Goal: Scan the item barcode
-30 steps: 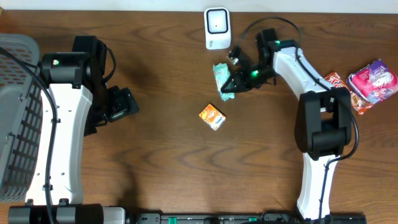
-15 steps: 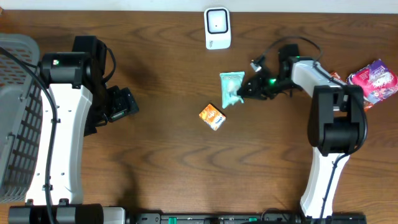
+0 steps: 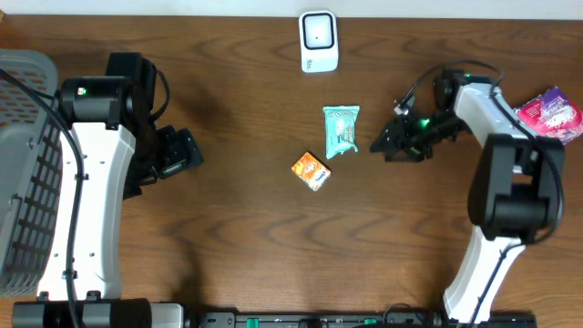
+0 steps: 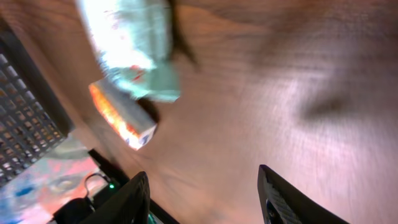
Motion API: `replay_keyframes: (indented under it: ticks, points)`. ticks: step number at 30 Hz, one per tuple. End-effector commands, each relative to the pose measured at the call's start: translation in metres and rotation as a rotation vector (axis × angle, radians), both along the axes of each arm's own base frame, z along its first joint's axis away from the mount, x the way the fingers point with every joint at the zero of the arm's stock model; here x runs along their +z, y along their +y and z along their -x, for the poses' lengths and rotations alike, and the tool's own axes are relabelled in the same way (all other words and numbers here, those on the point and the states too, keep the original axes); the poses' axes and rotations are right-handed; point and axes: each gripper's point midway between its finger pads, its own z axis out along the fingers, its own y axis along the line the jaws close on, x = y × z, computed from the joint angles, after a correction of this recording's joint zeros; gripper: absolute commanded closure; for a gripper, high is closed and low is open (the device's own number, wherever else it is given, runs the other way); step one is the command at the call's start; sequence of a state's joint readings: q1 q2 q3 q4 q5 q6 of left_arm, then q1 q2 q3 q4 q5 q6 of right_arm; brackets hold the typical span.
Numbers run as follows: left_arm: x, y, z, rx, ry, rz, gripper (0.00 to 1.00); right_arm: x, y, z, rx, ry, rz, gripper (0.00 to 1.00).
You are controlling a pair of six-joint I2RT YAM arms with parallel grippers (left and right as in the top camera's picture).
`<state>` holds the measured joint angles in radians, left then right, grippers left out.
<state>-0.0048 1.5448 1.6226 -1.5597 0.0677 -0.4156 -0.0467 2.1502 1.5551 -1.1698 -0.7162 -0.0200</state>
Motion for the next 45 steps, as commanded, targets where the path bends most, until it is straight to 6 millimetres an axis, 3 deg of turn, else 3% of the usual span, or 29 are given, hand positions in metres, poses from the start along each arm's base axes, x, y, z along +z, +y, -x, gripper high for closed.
replay_keyframes:
  ticks: [1, 4, 6, 7, 8, 19, 26, 30, 40, 45]
  points:
    - [-0.001, 0.003, 0.001, 0.006, 0.008, -0.016, 0.02, 0.045, 0.002, -0.008, 0.048, -0.161, 0.048, 0.48]
    - [-0.001, 0.003, 0.001, 0.006, 0.008, -0.016, 0.02, 0.065, 0.012, -0.009, 0.072, -0.23, 0.049, 0.45]
    - [-0.001, 0.003, 0.001, 0.006, 0.008, -0.016, 0.02, 0.074, 0.018, -0.01, 0.089, -0.273, 0.049, 0.36]
    - [-0.001, 0.003, 0.001, 0.006, 0.008, -0.016, 0.02, 0.077, 0.022, -0.011, 0.097, -0.288, 0.048, 0.29]
    - [-0.001, 0.003, 0.001, 0.006, 0.008, -0.016, 0.02, 0.077, 0.025, -0.012, 0.106, -0.301, 0.047, 0.01]
    - [-0.001, 0.003, 0.001, 0.006, 0.008, -0.016, 0.02, 0.078, 0.049, -0.032, 0.091, -0.38, 0.062, 0.01]
    - [-0.001, 0.003, 0.001, 0.006, 0.008, -0.016, 0.02, 0.051, 0.016, -0.04, -0.098, -0.28, 0.367, 0.01]
    - [-0.001, 0.003, 0.0, 0.006, 0.008, -0.016, 0.02, 0.044, 0.026, -0.048, -0.108, -0.318, 0.362, 0.01]
    - [-0.001, 0.003, 0.001, 0.006, 0.008, -0.016, 0.02, 0.008, 0.051, -0.06, -0.223, -0.313, 0.326, 0.33]
    - [-0.001, 0.003, 0.001, 0.006, 0.008, -0.016, 0.02, -0.02, 0.059, -0.056, -0.257, -0.255, 0.346, 0.33]
